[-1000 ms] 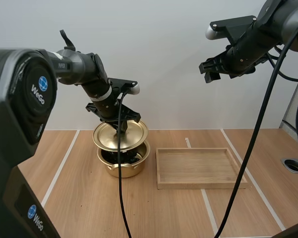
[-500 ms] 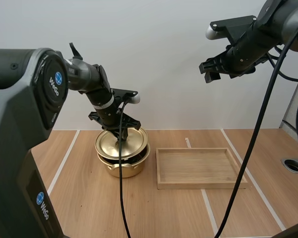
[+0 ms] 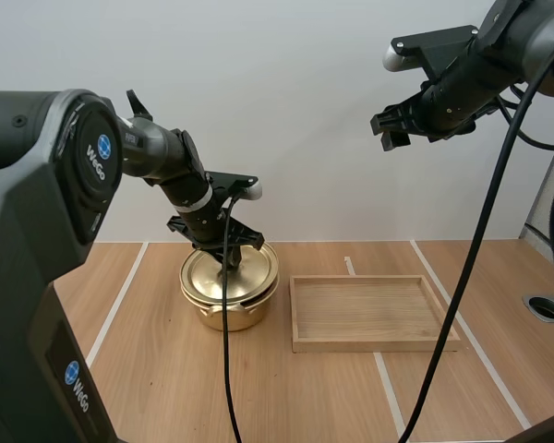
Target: Open the pot, put the grape inside, and close it
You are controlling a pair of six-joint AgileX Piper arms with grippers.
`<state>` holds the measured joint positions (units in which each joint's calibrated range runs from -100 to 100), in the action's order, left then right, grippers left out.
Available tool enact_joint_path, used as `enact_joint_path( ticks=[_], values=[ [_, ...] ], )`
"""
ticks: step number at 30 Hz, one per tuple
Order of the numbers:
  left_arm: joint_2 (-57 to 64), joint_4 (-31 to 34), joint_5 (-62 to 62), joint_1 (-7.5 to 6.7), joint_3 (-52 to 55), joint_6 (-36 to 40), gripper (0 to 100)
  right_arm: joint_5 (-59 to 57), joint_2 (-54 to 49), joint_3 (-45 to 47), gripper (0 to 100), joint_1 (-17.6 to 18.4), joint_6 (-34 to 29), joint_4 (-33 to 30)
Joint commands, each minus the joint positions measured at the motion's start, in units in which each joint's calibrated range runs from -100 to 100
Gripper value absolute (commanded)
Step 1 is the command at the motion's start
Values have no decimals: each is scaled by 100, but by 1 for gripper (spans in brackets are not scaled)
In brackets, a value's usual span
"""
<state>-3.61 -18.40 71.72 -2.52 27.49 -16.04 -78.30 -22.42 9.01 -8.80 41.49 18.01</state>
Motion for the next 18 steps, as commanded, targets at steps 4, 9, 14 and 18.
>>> enact_joint_path(
  ticks=[4, 9, 14, 18],
  values=[
    [155, -155, 363, -16, 57, -13, 0, 111, -100, -26, 100, -24, 56, 50],
    [153, -40, 85, -16, 57, -13, 0, 112, -100, -26, 100, -24, 56, 61],
    [153, 118, -69, -16, 57, 88, 0, 112, -100, -26, 100, -24, 56, 61],
    [153, 144, -110, -16, 57, 98, 0, 94, -100, -26, 100, -24, 56, 71]
  ],
)
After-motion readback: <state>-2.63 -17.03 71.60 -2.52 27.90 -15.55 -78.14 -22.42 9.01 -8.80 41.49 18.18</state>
